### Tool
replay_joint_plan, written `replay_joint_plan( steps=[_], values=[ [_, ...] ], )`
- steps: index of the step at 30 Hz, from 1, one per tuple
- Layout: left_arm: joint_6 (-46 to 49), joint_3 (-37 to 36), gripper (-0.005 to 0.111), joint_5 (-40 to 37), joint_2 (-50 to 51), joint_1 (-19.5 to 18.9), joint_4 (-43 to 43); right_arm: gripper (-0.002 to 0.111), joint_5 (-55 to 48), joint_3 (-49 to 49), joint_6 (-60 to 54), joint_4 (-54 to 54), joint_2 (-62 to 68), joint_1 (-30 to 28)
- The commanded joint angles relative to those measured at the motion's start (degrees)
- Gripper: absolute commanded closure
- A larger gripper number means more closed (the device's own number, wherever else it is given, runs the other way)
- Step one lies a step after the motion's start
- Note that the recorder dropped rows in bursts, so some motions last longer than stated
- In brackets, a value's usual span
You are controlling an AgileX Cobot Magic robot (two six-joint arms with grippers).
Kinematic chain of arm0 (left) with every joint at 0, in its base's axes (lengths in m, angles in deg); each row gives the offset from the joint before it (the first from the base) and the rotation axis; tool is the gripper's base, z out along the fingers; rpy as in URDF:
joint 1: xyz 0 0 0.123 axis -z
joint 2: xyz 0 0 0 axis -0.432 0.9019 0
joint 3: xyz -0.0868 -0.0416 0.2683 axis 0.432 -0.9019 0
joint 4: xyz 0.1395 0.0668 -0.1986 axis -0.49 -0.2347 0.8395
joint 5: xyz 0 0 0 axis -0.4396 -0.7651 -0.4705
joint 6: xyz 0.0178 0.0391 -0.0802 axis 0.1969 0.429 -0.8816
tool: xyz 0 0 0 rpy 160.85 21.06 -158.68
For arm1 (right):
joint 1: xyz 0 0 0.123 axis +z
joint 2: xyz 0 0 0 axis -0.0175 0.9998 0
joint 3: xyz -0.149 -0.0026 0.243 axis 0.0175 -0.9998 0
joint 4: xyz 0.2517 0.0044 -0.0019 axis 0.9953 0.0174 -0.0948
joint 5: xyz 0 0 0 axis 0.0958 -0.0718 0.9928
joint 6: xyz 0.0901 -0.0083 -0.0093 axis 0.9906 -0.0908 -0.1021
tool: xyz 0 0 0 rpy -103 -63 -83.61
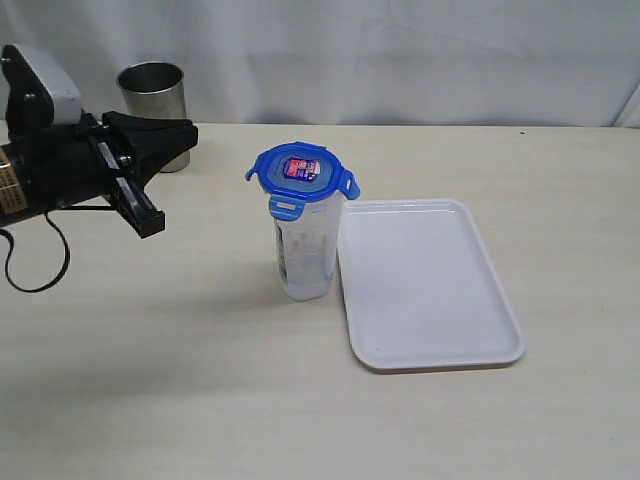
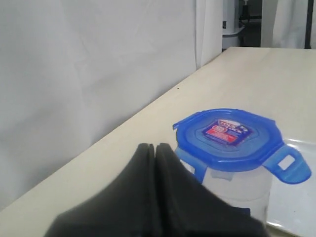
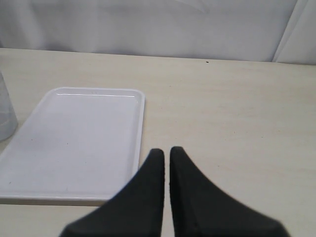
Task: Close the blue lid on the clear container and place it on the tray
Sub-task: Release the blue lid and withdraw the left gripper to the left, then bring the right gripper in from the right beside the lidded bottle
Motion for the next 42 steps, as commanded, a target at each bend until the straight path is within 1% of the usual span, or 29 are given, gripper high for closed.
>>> replay_joint_plan(
  steps=[1, 9, 11, 13, 15, 17, 19, 21, 25, 27, 29, 30, 32, 34, 36, 38, 39, 42],
  values=[
    [-2.16, 5.23, 0.107, 3.44, 5.53, -0.36, -4.57, 0.104, 0.19, -0.15, 0.00, 0.37, -0.28, 0.00],
    [-1.90, 10.13, 0.107, 4.03, 9.58, -0.36, -4.47, 0.104, 0.64, -0.15, -0.22, -0.16, -0.28, -0.02],
    [-1.90, 10.70, 0.107, 4.03, 10.69, -0.36, -3.77, 0.104, 2.64, -0.15, -0.22, -2.81, -0.28, -0.02],
    [-1.90, 11.02, 0.107, 4.26, 11.72, -0.36, -3.22, 0.104, 6.11, -0.15, -0.09, -2.50, -0.28, -0.02],
    [-1.81, 11.69, 0.107, 4.86, 12.80, -0.36, -3.23, 0.104, 10.83, -0.15, -0.26, 2.46, -0.28, -0.02],
    [-1.81, 12.41, 0.107, 5.15, 13.66, -0.24, -3.23, 0.104, 17.99, -0.15, 0.10, 6.11, -0.28, -0.02],
    [-1.81, 13.19, 0.107, 5.17, 14.87, 0.19, -3.34, 0.104, 25.67, -0.15, 0.43, 16.16, -0.28, -0.02],
    [-1.81, 13.88, 0.107, 5.17, 15.98, 0.66, -3.34, 0.104, 28.10, -0.15, 0.32, 24.26, -0.28, -0.02],
    [-1.92, 15.48, 0.107, 4.65, 17.90, 1.38, -3.37, 0.104, 25.74, -0.15, 0.23, 21.39, -0.28, -0.02],
    [-2.05, 16.20, 0.107, 4.05, 18.46, 1.38, -3.37, 0.104, 28.22, -0.11, 4.07, 21.23, 3.08, -0.02],
    [-2.32, 17.32, 0.107, 4.27, 19.44, 1.38, -3.20, 0.104, 27.73, 1.85, 5.52, 18.21, 9.02, -0.02],
    [-2.76, 18.17, 0.107, 4.27, 20.35, 1.38, -3.20, 0.104, 27.04, 3.87, 7.89, 16.41, 14.73, 0.29],
    [-5.26, 19.33, 0.107, 4.27, 21.69, 1.38, -3.70, 0.104, 27.49, 6.75, 7.88, 15.25, 23.82, 3.62],
    [-5.31, 19.71, 0.107, 4.27, 22.26, 1.38, -5.69, 0.104, 31.77, 8.96, 7.88, 12.36, 33.45, 10.14],
    [-5.58, 19.71, 0.107, 4.51, 22.26, 1.38, -6.75, 0.104, 35.99, 11.74, 7.88, 7.78, 41.50, 17.98],
    [-6.33, 19.71, 0.107, 4.64, 22.26, 1.38, -8.78, 0.104, 35.56, 16.09, 7.88, 3.19, 49.67, 24.08],
    [-7.46, 19.71, 0.107, 4.64, 22.26, 1.38, -9.43, 0.104, 34.85, 18.53, 7.78, 1.80, 53.85, 25.99],
    [-8.28, 19.71, 0.107, 4.78, 22.26, 1.38, -11.54, 0.104, 36.81, 21.32, 7.37, 1.53, 61.59, 26.98]
  ],
)
